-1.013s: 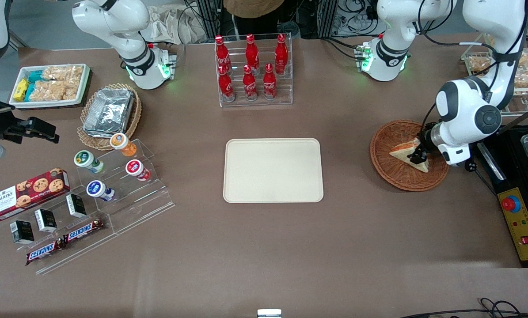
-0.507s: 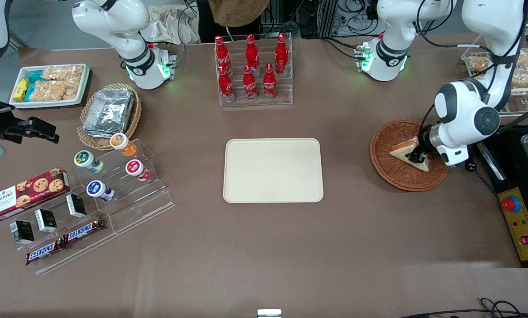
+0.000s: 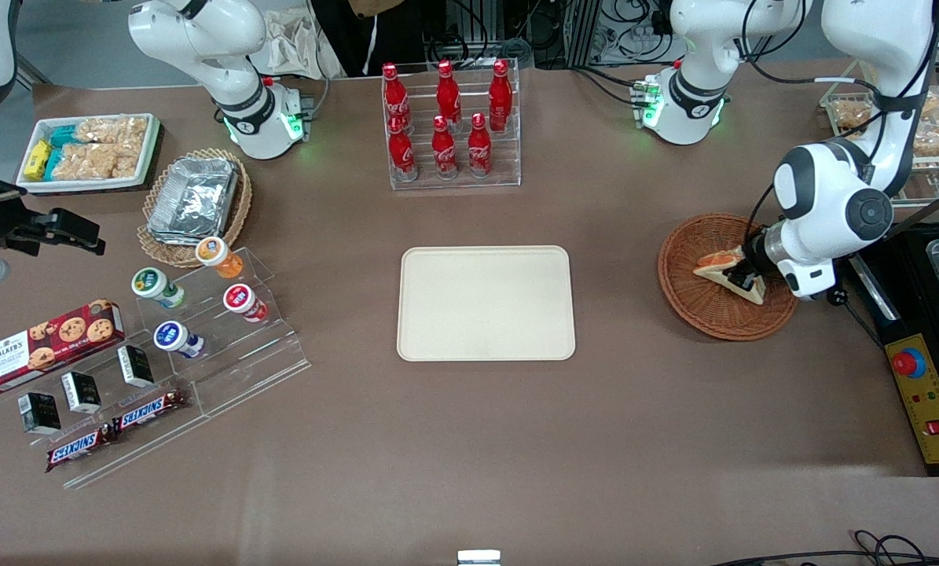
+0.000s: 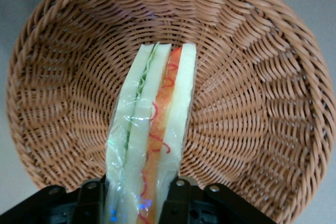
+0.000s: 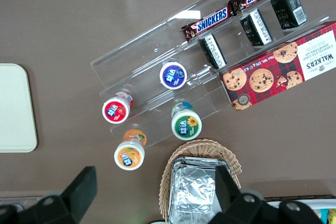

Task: Place sandwich from basket to tray
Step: 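Lift the sandwich out of the basket and carry it toward the tray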

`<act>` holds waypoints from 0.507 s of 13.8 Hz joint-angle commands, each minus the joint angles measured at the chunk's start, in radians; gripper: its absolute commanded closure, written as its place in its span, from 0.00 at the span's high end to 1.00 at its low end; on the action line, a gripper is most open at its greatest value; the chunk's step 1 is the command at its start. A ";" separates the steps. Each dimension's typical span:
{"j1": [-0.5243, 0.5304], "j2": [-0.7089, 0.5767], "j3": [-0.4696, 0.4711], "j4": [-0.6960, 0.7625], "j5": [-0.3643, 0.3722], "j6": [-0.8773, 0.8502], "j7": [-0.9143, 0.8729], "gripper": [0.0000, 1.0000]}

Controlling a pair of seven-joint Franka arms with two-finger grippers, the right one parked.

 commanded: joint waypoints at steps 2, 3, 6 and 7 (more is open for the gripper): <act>0.002 -0.054 0.002 0.071 0.005 -0.130 0.126 0.21; 0.002 -0.060 0.002 0.105 0.005 -0.178 0.154 0.21; 0.002 -0.070 0.002 0.278 0.006 -0.395 0.209 0.22; 0.002 -0.070 0.001 0.335 0.009 -0.452 0.211 0.23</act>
